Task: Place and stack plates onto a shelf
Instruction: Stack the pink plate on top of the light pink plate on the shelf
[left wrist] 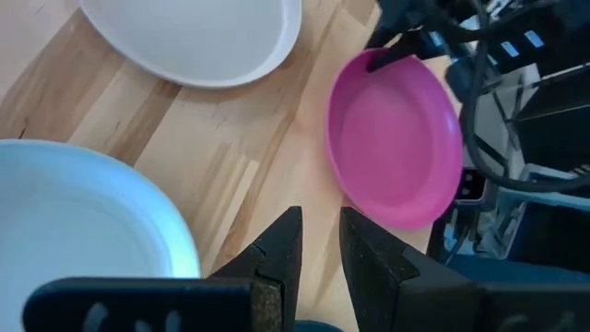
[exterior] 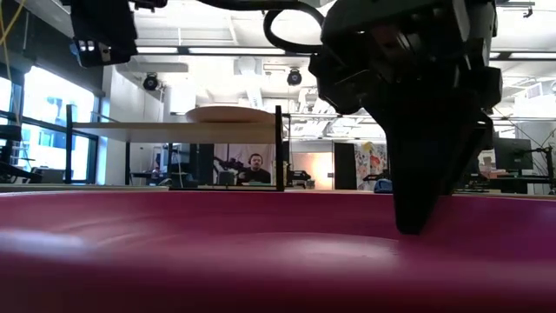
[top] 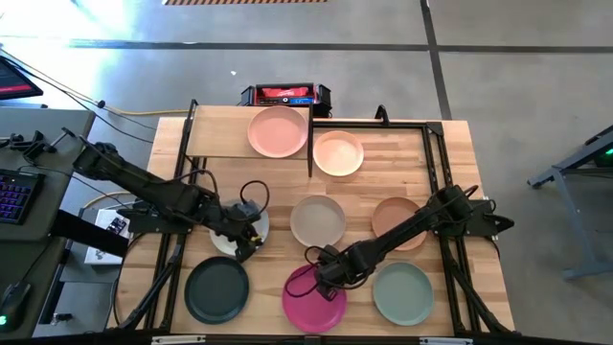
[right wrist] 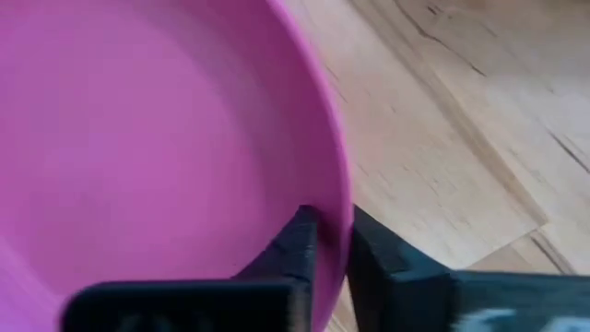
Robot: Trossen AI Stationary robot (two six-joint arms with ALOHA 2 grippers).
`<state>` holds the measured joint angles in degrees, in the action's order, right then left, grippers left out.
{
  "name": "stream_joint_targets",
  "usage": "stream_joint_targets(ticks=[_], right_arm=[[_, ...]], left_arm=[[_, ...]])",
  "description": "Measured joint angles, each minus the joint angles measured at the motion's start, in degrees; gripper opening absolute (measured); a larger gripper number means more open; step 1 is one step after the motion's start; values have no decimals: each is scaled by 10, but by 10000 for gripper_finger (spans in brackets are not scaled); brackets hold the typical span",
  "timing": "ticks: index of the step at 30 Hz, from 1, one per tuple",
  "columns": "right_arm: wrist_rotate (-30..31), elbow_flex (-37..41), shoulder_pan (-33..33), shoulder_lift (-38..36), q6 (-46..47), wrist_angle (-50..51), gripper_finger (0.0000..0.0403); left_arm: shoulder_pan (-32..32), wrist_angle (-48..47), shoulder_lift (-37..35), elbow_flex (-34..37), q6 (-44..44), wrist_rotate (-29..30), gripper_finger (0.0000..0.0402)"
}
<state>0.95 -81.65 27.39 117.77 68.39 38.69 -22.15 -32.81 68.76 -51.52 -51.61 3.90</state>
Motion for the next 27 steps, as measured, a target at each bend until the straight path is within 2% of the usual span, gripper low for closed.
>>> stream_joint_targets(ticks=[2,6,13,27], right_arm=[[-2,0,0,0,5,-2,7],[-5,0,0,0,17,-1,14],[-22,0,0,-4,23,-1,3],[20,0,-36,-76,7,91,1]], left_arm=[[4,-5,7,1,-3,-1,72],[11,-4,20,1,-5,-4,88],[35,-6,36,1,-21,-24,117],[100,1,35,1,-3,-24,119]])
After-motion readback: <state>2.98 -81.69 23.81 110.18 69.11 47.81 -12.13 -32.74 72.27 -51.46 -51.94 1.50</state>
